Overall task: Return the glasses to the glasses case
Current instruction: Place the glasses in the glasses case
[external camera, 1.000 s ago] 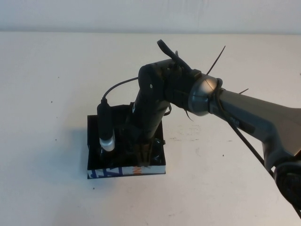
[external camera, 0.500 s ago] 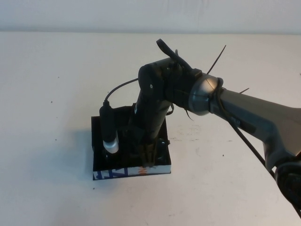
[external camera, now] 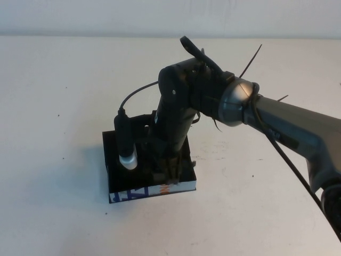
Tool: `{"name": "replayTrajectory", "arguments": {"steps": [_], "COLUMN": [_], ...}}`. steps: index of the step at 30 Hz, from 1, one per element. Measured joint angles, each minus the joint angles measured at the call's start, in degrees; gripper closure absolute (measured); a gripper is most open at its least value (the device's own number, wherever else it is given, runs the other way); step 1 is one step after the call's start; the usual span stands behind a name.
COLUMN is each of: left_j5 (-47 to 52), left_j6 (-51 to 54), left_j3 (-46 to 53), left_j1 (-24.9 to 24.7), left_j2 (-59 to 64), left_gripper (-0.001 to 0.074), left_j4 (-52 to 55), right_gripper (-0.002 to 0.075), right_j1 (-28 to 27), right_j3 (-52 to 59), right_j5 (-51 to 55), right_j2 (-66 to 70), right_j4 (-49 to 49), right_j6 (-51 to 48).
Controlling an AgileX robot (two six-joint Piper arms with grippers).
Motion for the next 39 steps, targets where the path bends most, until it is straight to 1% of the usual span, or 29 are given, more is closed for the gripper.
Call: {"name": "replayTrajectory", "arguments": {"steps": [6, 17, 21, 31, 33, 35, 39], "left_j5": [0.0, 0.0, 0.0, 0.0, 0.0, 0.0, 0.0], "left_j6": [0.0, 0.0, 0.0, 0.0, 0.0, 0.0, 0.0], "left_j3": [0.0, 0.0, 0.0, 0.0, 0.0, 0.0, 0.0], "left_j1": [0.0, 0.0, 0.0, 0.0, 0.0, 0.0, 0.0], "left_j2": [0.0, 0.0, 0.0, 0.0, 0.0, 0.0, 0.0], "left_gripper": [0.0736, 0.0736, 0.0736, 0.0736, 0.0736, 0.0736, 0.0736], "left_j4": [0.0, 0.0, 0.0, 0.0, 0.0, 0.0, 0.0], "right_gripper": [0.0392, 0.0529, 0.0542, 0.0545, 0.0557, 0.0589, 0.0693], "right_j1": [0.0, 0.0, 0.0, 0.0, 0.0, 0.0, 0.0], "right_j3": [0.0, 0.0, 0.0, 0.0, 0.0, 0.0, 0.0], "right_j5": [1.78, 1.49, 0.32, -0.11, -0.11, -0.11, 0.32], "right_j2": [-0.77, -0.77, -0.77, -0.43, -0.19, 0.02, 0.13], "right_j4": [-1.27, -1.73, -1.82, -0.61, -0.59, -0.49, -0.49], "right_j6": [0.0, 0.0, 0.0, 0.0, 0.0, 0.0, 0.0]}}
